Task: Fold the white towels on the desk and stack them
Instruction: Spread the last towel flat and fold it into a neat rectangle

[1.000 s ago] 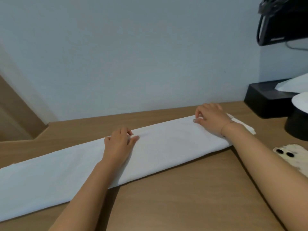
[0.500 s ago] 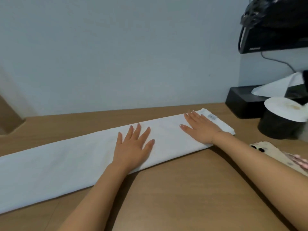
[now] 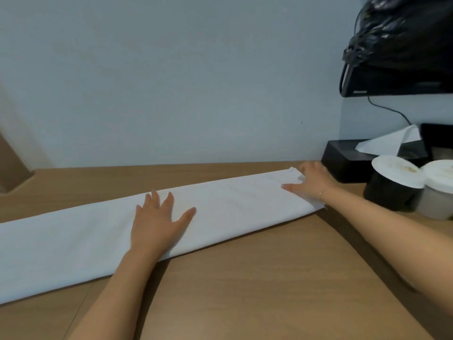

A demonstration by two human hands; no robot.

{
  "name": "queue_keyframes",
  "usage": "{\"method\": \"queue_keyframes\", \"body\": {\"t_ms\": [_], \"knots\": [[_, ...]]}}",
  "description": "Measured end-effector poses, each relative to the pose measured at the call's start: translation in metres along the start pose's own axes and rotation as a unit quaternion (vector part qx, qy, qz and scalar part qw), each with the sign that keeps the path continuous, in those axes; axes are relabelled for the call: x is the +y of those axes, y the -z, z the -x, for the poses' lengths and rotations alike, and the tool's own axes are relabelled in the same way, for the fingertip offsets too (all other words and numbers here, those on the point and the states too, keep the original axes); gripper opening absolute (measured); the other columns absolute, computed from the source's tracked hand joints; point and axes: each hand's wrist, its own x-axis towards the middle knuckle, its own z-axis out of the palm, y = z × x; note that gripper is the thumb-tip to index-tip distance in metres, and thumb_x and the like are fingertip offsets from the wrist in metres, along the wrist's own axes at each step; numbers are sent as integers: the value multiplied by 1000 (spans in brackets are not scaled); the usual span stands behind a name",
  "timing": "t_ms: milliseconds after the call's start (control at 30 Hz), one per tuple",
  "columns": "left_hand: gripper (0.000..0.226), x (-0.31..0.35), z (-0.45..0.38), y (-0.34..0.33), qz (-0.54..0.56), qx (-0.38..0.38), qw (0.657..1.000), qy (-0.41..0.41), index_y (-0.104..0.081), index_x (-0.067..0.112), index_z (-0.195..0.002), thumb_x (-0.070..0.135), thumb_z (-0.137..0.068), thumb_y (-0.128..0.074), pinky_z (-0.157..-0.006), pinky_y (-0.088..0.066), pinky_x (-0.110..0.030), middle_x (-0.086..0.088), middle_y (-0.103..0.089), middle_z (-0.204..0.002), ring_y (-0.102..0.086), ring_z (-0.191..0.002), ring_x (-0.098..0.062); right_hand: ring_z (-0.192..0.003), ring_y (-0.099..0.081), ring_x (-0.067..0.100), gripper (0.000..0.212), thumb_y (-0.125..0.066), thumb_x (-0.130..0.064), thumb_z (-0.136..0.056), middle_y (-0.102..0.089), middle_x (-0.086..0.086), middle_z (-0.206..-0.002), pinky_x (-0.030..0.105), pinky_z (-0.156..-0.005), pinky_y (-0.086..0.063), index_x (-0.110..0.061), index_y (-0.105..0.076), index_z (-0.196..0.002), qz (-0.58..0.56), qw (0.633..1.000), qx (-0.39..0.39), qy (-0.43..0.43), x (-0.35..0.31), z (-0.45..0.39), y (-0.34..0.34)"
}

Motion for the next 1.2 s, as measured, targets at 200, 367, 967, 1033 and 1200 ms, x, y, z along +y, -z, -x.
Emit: {"method": "queue_keyframes", "body": {"t_ms": [200,367,967,1033,1200], "knots": [[92,2,2,-5,-32,-21,999,-23,-3,33,-157,82,-78,3,-122,2,-48,0,3,-165,7,-152,-21,-121,-48,31,93,-79,-55,-68,-51,11,-133,43,-92,-41,-9,-42,-140,-106,955,-223,-162,1,-19,28],[81,1,0,-7,-41,-23,999,-25,-1,31,-157,74,-88,-2,-121,4,-47,1,5,-165,9,-151,-20,-87,-73,27,75,-93,-38,-49,-75,12,-96,39,-68,-59,-10,-61,-111,-335,876,-285,-196,11,-18,43],[28,-29,12,33,839,-84,525,113,-62,3,-123,13,-100,-51,-96,-52,-44,-14,-67,-124,-62,-118,-30,-92,-67,23,21,-58,-18,-89,-68,11,-100,28,-78,-53,-10,-61,-108,-440,855,-274,31,-171,14,121],[32,-29,13,35,850,-137,489,140,-58,-1,-127,15,-100,-49,-98,-48,-49,-21,-63,-127,-60,-119,-36,-78,-68,19,12,-56,-17,-90,-67,8,-86,23,-67,-55,-11,-62,-98,-371,881,-286,65,-208,23,112],[36,-36,15,40,877,-148,428,160,-49,-3,-130,20,-104,-41,-101,-44,-54,-27,-56,-132,-54,-122,-41,-50,-58,13,22,-49,-26,-92,-59,0,-58,17,-51,-48,-22,-64,-77,-220,890,-385,101,-275,40,61]]}}
